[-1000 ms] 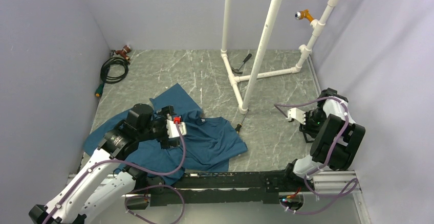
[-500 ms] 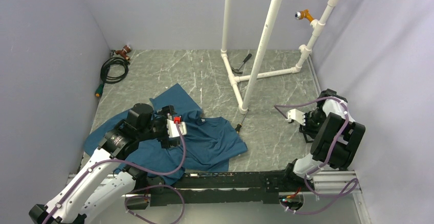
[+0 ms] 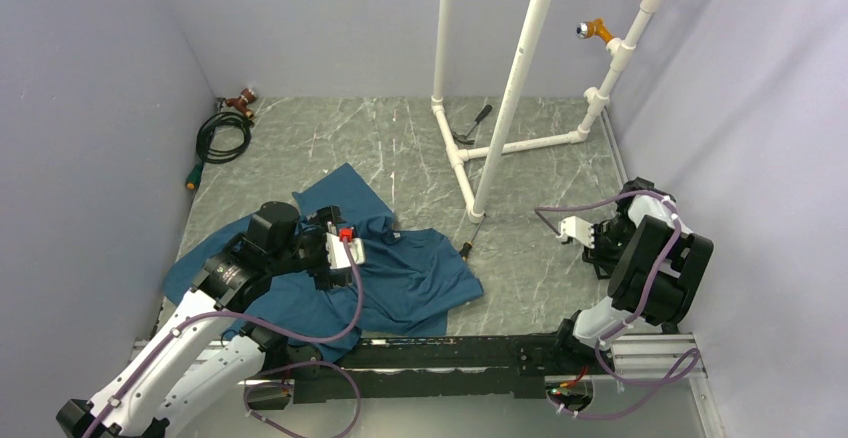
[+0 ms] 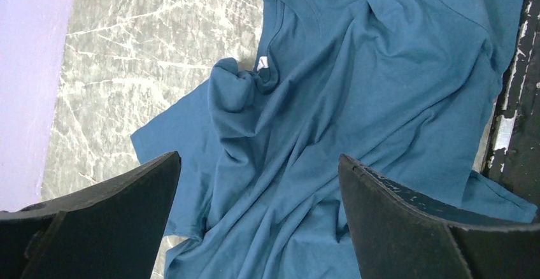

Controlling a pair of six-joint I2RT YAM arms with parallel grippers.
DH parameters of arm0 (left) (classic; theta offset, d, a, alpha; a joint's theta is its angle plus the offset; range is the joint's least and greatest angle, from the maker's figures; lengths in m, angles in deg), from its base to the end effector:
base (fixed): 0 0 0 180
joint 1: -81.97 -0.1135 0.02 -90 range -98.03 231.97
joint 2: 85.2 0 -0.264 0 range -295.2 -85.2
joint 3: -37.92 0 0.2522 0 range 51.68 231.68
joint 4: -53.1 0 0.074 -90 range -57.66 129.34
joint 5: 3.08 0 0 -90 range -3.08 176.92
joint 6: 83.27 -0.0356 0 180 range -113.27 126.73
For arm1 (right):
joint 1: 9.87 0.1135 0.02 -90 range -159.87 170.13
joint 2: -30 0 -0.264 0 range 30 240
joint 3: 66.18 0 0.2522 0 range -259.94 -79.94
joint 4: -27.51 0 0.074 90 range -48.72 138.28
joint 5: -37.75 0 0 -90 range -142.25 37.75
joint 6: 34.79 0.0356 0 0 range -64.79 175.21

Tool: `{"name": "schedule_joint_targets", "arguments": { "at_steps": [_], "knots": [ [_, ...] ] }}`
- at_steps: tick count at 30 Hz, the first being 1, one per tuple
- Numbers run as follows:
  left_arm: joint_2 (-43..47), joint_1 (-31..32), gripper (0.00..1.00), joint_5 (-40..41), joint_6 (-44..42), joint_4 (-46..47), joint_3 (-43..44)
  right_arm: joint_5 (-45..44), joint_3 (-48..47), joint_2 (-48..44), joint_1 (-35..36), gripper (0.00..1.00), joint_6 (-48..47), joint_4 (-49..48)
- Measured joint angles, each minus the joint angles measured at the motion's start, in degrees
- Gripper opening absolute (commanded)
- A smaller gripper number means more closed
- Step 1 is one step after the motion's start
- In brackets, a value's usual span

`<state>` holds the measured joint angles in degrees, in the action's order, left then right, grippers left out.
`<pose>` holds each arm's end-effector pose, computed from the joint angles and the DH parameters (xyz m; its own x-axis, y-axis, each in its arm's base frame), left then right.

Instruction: Remove the brooch from the garment

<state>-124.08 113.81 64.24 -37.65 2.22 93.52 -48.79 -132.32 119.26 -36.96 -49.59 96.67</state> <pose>0.1155 -0.0879 0.2918 0.1891 0.6422 -0.7428 0.8752 0.2327 0.4240 0.2184 -0.1093 0.1690 -0.2143 -0.9744 -0.0685 -0.9767 0.2132 0.0231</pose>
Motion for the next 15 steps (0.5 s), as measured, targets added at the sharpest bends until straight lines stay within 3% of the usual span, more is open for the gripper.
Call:
{"name": "schedule_joint_targets", "arguments": {
  "at_steps": [15],
  "knots": [
    [-1.2, -0.7, 0.99, -0.1, 0.5, 0.8, 0.4, 0.5, 1.5, -0.1, -0.1, 0.82, -1.3, -2.1]
  ]
}}
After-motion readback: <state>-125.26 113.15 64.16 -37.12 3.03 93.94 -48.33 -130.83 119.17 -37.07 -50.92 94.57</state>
